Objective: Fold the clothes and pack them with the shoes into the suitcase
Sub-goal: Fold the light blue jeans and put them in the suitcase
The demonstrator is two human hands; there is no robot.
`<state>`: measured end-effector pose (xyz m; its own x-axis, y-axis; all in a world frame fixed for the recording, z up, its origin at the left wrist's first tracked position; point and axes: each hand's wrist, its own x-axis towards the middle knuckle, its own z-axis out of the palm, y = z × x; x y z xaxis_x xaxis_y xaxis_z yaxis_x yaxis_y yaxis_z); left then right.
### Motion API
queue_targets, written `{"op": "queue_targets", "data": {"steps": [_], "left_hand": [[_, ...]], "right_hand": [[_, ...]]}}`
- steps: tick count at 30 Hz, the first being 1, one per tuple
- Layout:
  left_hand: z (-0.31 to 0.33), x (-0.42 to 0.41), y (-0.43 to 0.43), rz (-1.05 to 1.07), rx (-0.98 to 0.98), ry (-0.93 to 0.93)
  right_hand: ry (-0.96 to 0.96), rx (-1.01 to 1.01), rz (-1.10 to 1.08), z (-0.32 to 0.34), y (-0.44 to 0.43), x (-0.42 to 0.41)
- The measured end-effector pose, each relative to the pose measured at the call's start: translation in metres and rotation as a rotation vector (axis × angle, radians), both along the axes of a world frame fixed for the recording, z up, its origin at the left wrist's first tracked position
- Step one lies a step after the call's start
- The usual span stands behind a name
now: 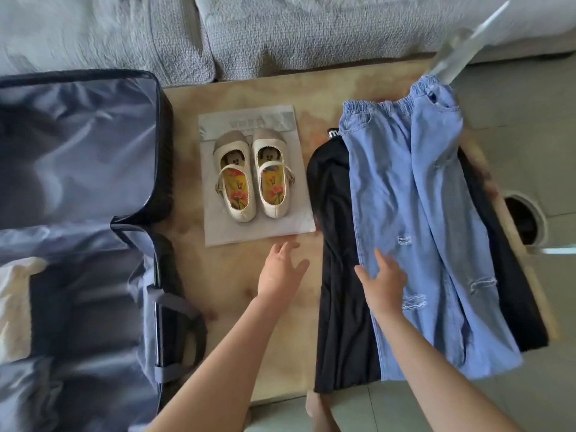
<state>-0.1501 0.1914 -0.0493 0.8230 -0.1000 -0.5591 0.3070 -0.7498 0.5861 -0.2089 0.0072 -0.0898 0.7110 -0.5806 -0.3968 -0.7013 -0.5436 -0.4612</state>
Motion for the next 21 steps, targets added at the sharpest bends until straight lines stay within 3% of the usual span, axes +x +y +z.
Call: {"op": "queue_targets", "data": {"steps": [6, 15, 21], "left_hand": [[-0.027, -0.008, -0.029, 0.006, -0.052, 0.099], [-0.037, -0.005, -0.044, 0.106, -0.148, 0.197], [-0.032, 0.012, -0.066, 0.370, -0.381, 0.285]], "right_hand": [[0.100, -0.145, 0.110, -0.035, -0.013, -0.008], [-0.209, -0.210, 0.073, -0.049, -0.016, -0.013], [-0.545, 0.035, 0.162, -0.013, 0.030, -0.055]]}}
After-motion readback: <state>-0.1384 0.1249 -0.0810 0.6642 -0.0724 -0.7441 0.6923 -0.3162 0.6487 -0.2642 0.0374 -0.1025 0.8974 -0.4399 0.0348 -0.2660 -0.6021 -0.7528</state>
